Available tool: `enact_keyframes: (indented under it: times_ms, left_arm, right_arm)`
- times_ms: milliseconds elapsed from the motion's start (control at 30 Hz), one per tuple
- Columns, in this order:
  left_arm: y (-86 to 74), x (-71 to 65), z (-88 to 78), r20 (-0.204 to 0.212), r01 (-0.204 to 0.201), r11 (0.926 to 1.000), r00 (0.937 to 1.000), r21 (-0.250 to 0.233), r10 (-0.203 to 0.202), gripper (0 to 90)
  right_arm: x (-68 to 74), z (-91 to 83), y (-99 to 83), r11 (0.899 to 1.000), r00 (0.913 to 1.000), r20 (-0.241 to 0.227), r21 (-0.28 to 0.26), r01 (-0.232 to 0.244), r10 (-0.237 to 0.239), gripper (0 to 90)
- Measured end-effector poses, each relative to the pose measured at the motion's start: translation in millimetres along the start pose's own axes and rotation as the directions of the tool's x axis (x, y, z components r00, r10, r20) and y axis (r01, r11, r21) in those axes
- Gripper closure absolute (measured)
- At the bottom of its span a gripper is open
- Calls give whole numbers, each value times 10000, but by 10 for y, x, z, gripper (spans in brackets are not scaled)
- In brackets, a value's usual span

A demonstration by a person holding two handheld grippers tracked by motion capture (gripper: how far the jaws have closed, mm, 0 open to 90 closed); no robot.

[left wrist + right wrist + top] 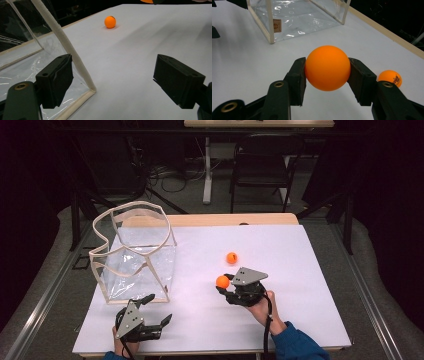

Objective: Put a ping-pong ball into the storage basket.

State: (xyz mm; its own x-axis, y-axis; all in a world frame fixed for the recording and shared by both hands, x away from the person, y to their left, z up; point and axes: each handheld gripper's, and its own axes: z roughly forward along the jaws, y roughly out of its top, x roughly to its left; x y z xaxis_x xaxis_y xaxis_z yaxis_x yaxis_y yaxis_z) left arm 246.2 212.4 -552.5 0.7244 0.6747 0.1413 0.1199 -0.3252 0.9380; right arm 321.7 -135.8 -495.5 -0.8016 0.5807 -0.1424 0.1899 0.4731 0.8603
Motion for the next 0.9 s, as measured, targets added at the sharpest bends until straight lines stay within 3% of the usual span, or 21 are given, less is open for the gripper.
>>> enact_keyframes:
  times_ms: [900]
  left_arm:
    - [-2, -2, 12, 59, 58, 10000, 10000, 57, -59, 159]
  right_arm:
    - [-81, 90, 139, 9997, 9999, -18, -219, -108, 108, 511]
